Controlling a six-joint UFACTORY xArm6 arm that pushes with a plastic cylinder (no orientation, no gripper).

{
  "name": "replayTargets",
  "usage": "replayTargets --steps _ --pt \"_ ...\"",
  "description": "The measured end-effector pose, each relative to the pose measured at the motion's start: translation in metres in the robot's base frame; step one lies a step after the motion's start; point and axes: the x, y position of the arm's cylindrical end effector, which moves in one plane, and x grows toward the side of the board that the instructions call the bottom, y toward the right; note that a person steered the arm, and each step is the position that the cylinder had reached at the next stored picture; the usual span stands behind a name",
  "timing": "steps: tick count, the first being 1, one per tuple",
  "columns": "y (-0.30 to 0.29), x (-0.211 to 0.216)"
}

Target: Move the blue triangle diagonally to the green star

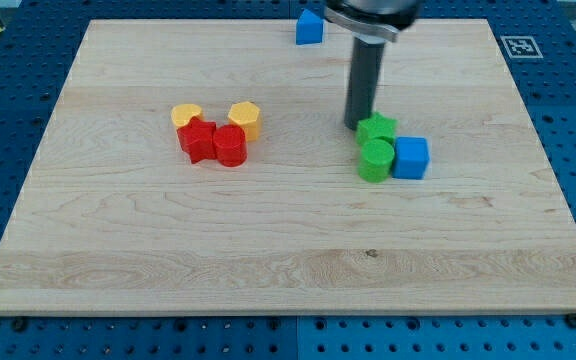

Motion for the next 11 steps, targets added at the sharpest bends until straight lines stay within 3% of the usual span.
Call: replayTargets --steps 1,3,4,5,7,9,11 --pt "-0.005 -0.014" --pt "-0.12 -0.098" --pt "-0.134 -0.162" --pt "-0.091 -0.207" --pt "-0.032 -0.213" --pt "-0.033 -0.204" --pt "-0.034 -0.148"
